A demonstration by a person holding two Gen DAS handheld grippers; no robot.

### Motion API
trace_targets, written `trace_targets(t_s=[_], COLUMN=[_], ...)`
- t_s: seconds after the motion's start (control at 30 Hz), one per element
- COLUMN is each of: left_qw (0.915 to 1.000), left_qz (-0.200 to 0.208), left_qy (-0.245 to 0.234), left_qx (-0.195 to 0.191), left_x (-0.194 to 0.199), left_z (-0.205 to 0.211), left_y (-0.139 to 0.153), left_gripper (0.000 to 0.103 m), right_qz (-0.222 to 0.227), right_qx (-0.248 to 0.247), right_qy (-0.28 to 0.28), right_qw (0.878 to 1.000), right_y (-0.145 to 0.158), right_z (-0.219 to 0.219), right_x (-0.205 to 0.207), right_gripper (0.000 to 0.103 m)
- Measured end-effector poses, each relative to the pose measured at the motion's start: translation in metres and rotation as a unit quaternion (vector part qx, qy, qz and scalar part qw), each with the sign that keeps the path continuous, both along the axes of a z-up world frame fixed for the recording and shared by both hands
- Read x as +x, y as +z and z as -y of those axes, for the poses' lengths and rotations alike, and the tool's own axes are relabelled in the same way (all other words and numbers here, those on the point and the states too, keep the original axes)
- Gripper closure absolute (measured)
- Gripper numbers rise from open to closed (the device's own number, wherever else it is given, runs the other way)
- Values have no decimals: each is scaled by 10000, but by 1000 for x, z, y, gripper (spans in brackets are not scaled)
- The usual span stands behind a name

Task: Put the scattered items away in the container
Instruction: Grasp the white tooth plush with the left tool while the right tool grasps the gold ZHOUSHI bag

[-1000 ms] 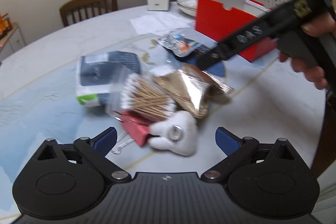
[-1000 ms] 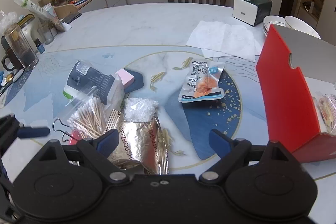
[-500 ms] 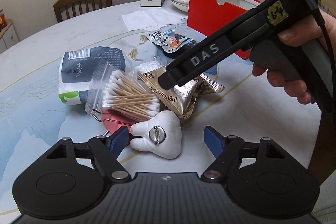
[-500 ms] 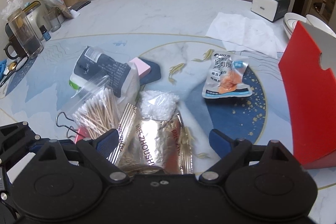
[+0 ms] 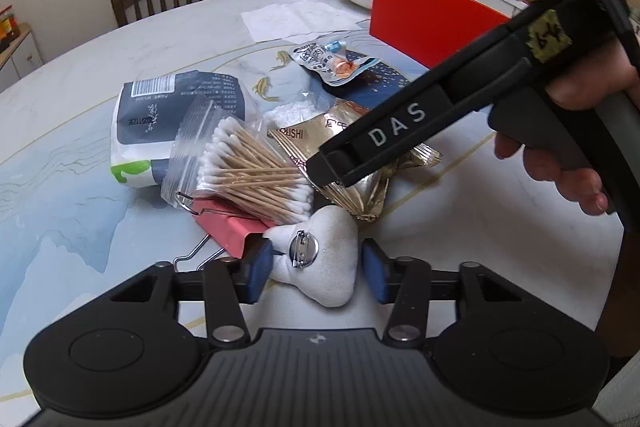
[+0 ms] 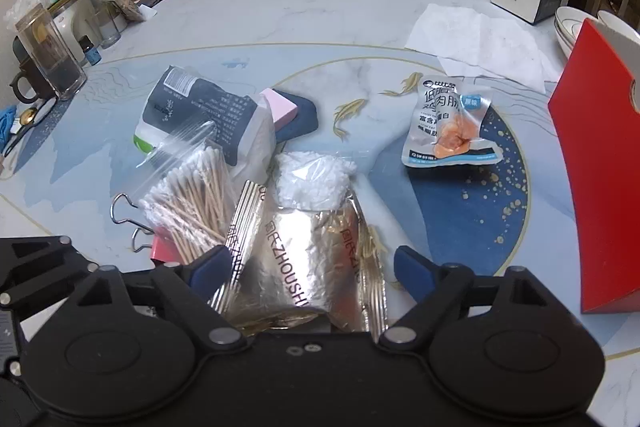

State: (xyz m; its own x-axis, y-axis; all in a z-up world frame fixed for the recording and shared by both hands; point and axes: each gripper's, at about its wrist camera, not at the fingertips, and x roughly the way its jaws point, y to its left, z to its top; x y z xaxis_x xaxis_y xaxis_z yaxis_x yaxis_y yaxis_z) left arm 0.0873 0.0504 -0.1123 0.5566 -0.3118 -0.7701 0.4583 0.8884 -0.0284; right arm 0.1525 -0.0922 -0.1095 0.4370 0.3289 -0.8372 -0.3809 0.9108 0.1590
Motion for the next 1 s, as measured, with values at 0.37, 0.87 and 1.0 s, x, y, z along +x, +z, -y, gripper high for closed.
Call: trace_targets(t_s=[0.37,0.87,1.0], left_qw=[10000,9993,9991], left_qz=[15,-72,18], left_qy=[52,257,276], left_qx=[-37,-258,-316], left_x=[-2,-5,-6], left_z=[2,3,5], left_y=[2,11,19], left_gripper=[70,71,71], right_qz=[-9,102,139], right_qx=[126,61,116], right_qy=[16,7,-37], right_qw=[9999,9999,9998], right_y=[4,17,25], right_z=[4,13,24], right_x=[-2,-13,-17], right_gripper=[45,53,53])
